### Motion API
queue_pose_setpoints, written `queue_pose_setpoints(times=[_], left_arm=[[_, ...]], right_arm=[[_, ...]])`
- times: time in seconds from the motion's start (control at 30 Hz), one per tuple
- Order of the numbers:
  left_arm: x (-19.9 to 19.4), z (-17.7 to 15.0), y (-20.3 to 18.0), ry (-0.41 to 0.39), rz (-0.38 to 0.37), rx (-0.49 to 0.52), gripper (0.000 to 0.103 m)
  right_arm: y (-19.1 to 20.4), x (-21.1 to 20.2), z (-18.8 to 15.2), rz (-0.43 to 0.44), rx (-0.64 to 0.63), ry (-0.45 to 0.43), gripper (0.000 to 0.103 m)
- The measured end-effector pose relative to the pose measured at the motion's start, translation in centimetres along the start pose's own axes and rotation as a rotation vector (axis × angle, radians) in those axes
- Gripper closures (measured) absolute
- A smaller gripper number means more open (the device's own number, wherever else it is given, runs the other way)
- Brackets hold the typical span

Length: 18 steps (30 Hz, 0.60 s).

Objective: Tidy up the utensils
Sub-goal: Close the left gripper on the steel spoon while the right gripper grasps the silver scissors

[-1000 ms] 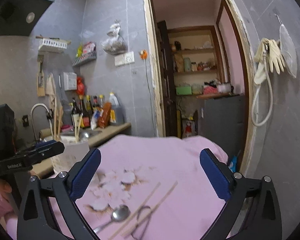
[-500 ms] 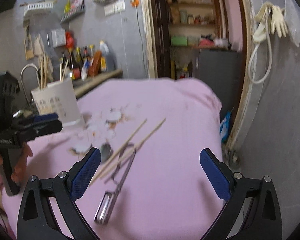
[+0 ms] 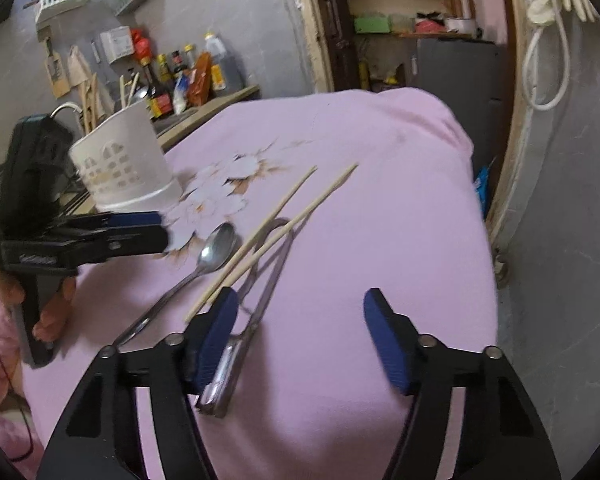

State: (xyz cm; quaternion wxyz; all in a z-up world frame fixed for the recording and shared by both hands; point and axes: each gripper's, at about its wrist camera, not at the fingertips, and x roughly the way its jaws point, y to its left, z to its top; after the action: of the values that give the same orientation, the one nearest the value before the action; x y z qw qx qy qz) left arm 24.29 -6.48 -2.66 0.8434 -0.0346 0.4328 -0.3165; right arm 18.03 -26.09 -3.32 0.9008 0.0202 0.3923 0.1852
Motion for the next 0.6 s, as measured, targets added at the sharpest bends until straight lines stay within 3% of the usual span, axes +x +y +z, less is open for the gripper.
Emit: queue_pose_setpoints(times=[0.17,0.37,0.43,0.6], left_arm=[[0.8,0.8,0.0,0.024,-0.018,0.031,0.036],[2.6,1.7,-0.1,0.063,-0.024,0.061,0.053],[3.2,1.8,0.1,0.089,-0.048,0.065,0.067],[3.6,1.8,0.3,0.11,-0.073,0.066,0.073]], right_arm=[[1.3,0.8,-0.1,0.026,-0.048,0.042,0.051],[2.5,1.6,0.0,0.013,-0.107,0.073,0.062],[2.7,1.7,-0.1,0.0,-0.12,0.08,0.066],[2.7,1.8,-0.2,-0.003,-0.12,0.083,0.068]])
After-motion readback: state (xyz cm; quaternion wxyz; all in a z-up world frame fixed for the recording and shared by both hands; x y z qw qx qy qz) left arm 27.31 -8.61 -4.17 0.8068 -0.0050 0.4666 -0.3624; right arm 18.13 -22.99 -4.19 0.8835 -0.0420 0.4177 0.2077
